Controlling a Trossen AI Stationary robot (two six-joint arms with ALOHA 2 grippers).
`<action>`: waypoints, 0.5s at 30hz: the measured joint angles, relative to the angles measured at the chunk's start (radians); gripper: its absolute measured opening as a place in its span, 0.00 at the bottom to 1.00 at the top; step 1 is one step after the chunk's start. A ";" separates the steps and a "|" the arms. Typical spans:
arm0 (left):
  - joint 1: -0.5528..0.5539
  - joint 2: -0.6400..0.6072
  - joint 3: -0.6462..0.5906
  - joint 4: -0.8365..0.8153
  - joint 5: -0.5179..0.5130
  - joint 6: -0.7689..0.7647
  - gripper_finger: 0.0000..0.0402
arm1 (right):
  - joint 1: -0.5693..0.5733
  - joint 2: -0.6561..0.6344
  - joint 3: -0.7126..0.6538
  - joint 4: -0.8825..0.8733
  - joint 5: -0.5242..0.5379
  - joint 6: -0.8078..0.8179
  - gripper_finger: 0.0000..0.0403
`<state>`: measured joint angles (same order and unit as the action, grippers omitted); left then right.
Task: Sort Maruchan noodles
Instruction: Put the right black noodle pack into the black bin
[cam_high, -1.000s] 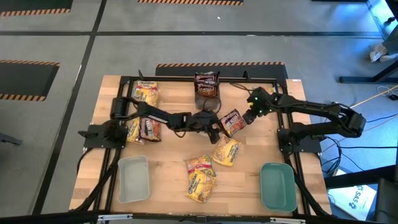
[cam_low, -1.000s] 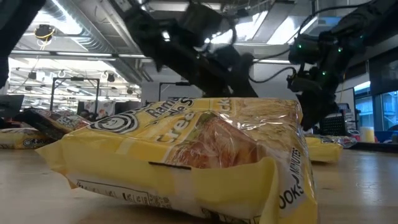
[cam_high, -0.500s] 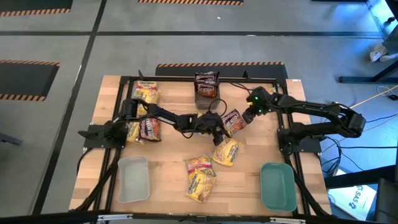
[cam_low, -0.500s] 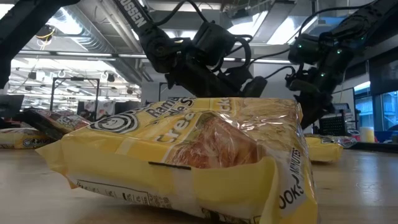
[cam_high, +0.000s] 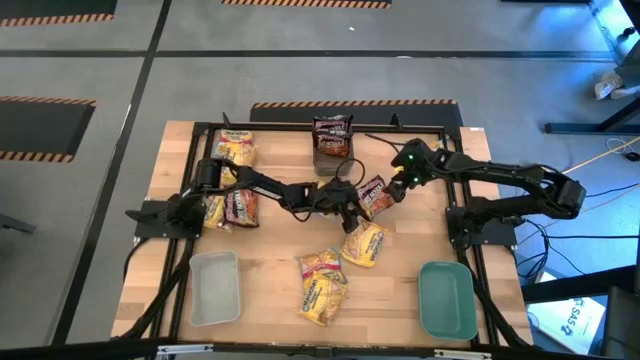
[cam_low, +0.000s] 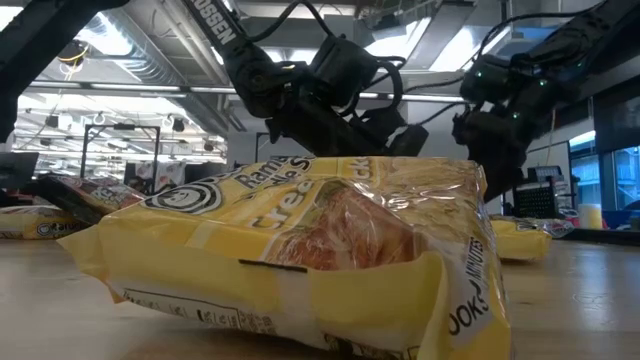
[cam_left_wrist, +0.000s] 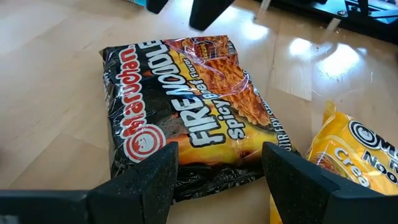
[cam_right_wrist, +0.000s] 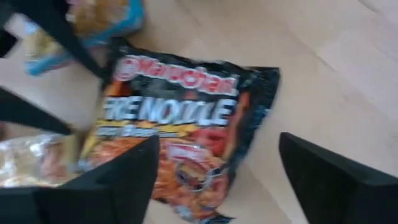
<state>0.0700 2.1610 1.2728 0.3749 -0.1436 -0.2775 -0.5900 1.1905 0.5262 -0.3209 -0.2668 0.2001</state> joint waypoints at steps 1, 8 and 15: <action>0.000 0.000 0.000 0.000 0.000 0.000 0.56 | 0.000 0.018 -0.007 0.018 0.010 0.000 0.83; 0.000 0.005 0.000 0.002 0.000 0.000 0.56 | 0.000 0.173 -0.045 0.157 -0.096 0.038 0.90; 0.001 0.007 0.000 -0.016 0.000 0.003 0.56 | -0.002 0.227 -0.042 0.210 -0.206 0.035 0.81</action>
<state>0.0709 2.1680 1.2724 0.3588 -0.1435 -0.2742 -0.5915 1.4172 0.4842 -0.1112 -0.4725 0.2352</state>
